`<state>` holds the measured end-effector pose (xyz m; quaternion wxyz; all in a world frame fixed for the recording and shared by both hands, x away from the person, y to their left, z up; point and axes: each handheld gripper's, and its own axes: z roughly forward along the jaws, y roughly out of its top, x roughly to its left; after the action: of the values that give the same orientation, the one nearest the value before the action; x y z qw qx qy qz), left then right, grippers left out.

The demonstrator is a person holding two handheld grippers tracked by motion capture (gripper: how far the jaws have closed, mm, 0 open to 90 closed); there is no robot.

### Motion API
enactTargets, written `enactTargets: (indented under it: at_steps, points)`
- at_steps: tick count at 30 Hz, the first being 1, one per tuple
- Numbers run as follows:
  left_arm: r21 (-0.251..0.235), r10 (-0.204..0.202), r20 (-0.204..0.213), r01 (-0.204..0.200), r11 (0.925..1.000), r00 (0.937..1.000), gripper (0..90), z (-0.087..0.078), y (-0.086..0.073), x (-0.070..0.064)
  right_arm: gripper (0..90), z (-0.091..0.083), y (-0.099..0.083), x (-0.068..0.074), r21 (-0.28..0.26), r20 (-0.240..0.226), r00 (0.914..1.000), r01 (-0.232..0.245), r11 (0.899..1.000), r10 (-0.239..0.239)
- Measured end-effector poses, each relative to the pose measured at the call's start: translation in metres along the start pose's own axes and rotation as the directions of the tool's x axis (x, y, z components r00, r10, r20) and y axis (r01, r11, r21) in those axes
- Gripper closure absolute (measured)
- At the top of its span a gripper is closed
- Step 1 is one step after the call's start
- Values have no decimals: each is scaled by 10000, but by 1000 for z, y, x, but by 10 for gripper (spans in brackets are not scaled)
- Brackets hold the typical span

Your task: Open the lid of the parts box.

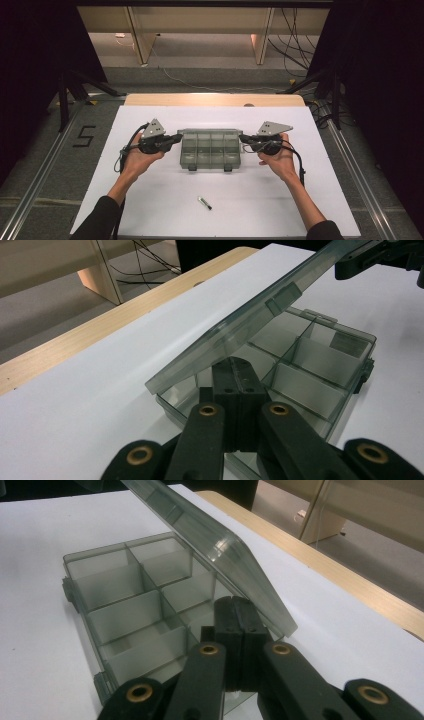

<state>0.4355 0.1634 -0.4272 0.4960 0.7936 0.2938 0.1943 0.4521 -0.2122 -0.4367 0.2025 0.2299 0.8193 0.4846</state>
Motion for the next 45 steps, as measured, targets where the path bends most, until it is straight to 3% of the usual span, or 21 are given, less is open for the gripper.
enactTargets:
  at_steps: [6, 8, 11, 12, 13, 14, 15, 16, 17, 18, 23, 28, 33, 36, 43, 44, 45]
  points:
    - [53, 122, 28, -123, 9999, 9999, 895, 0, 0, 0, 900, -1, -1, 3, 205, -214, 9997, -145, 9997, 149]
    - [39, 150, -1, -150, 9999, 9999, 895, 0, 0, 0, 900, -1, -1, 2, 219, -130, 9999, 28, 9998, -25]
    - [2, 53, -39, -53, 10000, 10000, 895, -1, 0, 0, 848, -4, -2, 3, 617, -346, 9993, -102, 9980, 124]
    - [-23, 43, -46, -43, 10000, 10000, 895, -1, 0, 0, 755, -7, -4, 2, 854, -416, 9985, -330, 9958, 366]
    - [-20, 37, -40, -37, 10000, 10000, 895, -1, 0, 0, 755, -7, -4, 2, 854, -416, 9985, -330, 9958, 366]
    - [-16, 38, -29, -38, 10000, 10000, 895, -2, 0, 1, 616, -9, -6, 0, 932, -206, 9979, -589, 9939, 611]
    - [-16, 38, -29, -38, 10000, 10000, 895, -2, 0, 1, 616, -9, -6, 0, 932, -206, 9979, -589, 9939, 611]
    - [-36, 129, 19, -129, 9999, 9999, 895, -2, 1, 1, 473, -8, -7, -4, 881, 81, 9971, -754, 9932, 750]
    - [-50, -28, -31, 28, 10000, 10000, 895, -2, 0, 1, 473, -8, -7, -4, 881, 81, 9971, -754, 9932, 750]
    - [-39, -6, -89, 5, 10000, 10000, 895, -2, 1, 1, 393, -8, -5, -6, 691, 304, 9950, -976, 9928, 957]
    - [-20, -82, -12, 82, 10000, 10000, 895, -2, 1, 0, 351, -1, -1, -9, 526, 637, 9938, -948, 9941, 914]
    - [-44, -135, -30, 134, 9999, 9999, 895, -2, 1, 0, 366, 6, 2, -11, 623, 784, 9932, -905, 9939, 855]
    - [-16, -181, -59, 181, 9998, 9998, 894, -2, 0, 0, 459, 13, 6, -12, 543, 905, 9942, -637, 9965, 586]
    - [46, -265, -107, 265, 9996, 9996, 893, -1, -2, 1, 574, 16, 6, -13, 598, 951, 9942, -569, 9966, 511]
    - [653, -618, -280, 635, 9958, 9977, 795, 5, -10, 1, 681, 17, 7, -12, 471, 866, 9954, -453, 9979, 411]
    - [1087, -813, -412, 854, 9904, 9958, 758, 7, -14, 1, 700, 17, 7, -12, 406, 909, 9951, -418, 9983, 379]
    - [1039, -957, -496, 1005, 9895, 9942, 743, 10, -17, 0, 712, 18, 7, -12, 312, 957, 9945, -447, 9985, 415]
